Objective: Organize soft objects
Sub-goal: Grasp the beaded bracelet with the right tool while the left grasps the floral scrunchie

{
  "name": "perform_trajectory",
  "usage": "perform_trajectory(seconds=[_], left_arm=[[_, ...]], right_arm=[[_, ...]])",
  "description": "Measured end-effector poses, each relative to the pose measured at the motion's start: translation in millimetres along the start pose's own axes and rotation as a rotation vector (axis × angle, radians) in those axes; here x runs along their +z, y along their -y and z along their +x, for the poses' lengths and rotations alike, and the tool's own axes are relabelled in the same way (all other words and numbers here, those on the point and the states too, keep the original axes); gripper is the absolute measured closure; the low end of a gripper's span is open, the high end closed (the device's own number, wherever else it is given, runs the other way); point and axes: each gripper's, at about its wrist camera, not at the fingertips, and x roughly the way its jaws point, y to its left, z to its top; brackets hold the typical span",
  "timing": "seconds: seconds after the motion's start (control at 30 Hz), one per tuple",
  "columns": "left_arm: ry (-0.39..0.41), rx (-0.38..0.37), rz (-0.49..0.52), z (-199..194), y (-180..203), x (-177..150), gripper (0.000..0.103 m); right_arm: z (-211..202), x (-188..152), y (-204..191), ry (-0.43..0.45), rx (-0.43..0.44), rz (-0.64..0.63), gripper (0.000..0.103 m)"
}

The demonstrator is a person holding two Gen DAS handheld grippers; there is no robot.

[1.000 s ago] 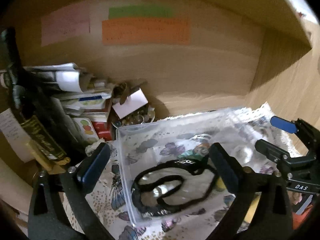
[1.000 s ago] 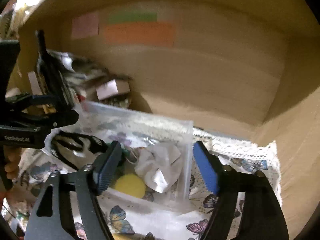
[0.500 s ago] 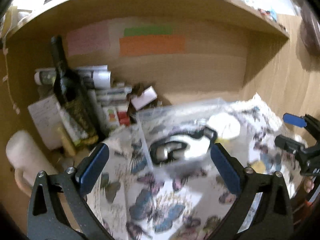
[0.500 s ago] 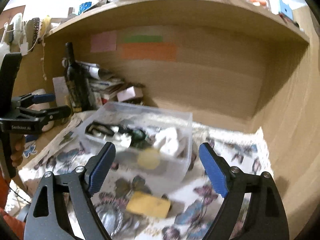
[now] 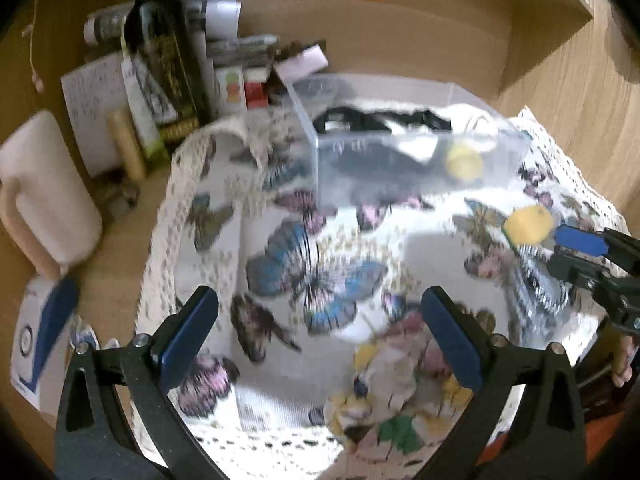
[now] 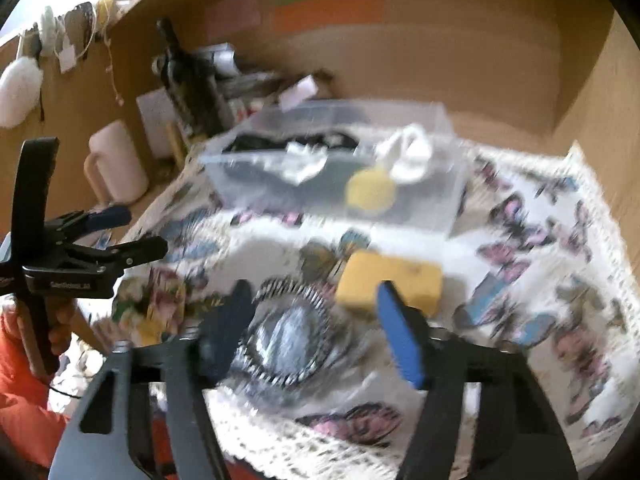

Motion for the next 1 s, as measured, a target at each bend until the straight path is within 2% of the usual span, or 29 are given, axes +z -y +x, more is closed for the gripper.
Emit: perform_trajectory(seconds=[0.1, 0.17, 0.2, 0.27, 0.33, 0.4, 0.47, 0.5, 0.57, 0.6, 0.73, 1.0], left_arm=[[-0.025, -0.017, 0.013, 1.4, 1.1, -9.6, 0.000], [-0.044, -0.029, 0.014, 3.2, 2.3, -13.4, 0.000], [-0.049, -0.032, 0.017, 3.9, 3.8, -16.0, 0.000], [-0.044, -0.025, 0.032, 4.3, 6.7, -18.6, 0.000], [-0.026, -0.017, 0.049, 2.7, 10.8, -20.8, 0.001], [-0.009, -0.024, 0.064, 0.4, 14.1, -20.0, 0.016], [-0.021, -0.052, 0.085, 0.4, 18.8, -19.1, 0.040], [-0.022, -0.069, 0.092, 0.5, 19.9, -18.8, 0.045], [-0.024, -0.090, 0.111, 1.5, 23.2, -17.8, 0.072], [-0.026, -0.098, 0.119, 1.6, 23.8, -17.1, 0.078], [0.012, -0.077, 0.121, -3.5, 22.8, -10.5, 0.087], [0.093, -0.063, 0.040, -19.2, 3.9, 10.6, 0.089]], right_arm=[[10.0, -9.1, 1.6, -0.054, 0.016, 0.012, 0.075], [15.3, -13.8, 3.9, -0.081, 0.022, 0.021, 0.079], [15.9, -15.2, 5.5, -0.082, 0.032, 0.028, 0.086], [14.4, -15.9, 6.0, -0.072, 0.038, 0.032, 0.092], [11.7, -14.5, 5.4, -0.058, 0.032, 0.028, 0.094], [9.8, -12.9, 4.6, -0.044, 0.025, 0.024, 0.095], [7.0, -10.9, 4.3, -0.027, 0.017, 0.021, 0.096], [4.6, -9.7, 4.8, -0.019, 0.019, 0.023, 0.096], [2.8, -7.7, 5.6, -0.006, 0.020, 0.026, 0.097], [1.8, -6.7, 5.7, 0.001, 0.019, 0.027, 0.097], [-2.2, -4.0, 6.8, 0.021, -0.002, 0.020, 0.097], [5.1, -9.0, 10.5, -0.043, 0.020, 0.049, 0.091]])
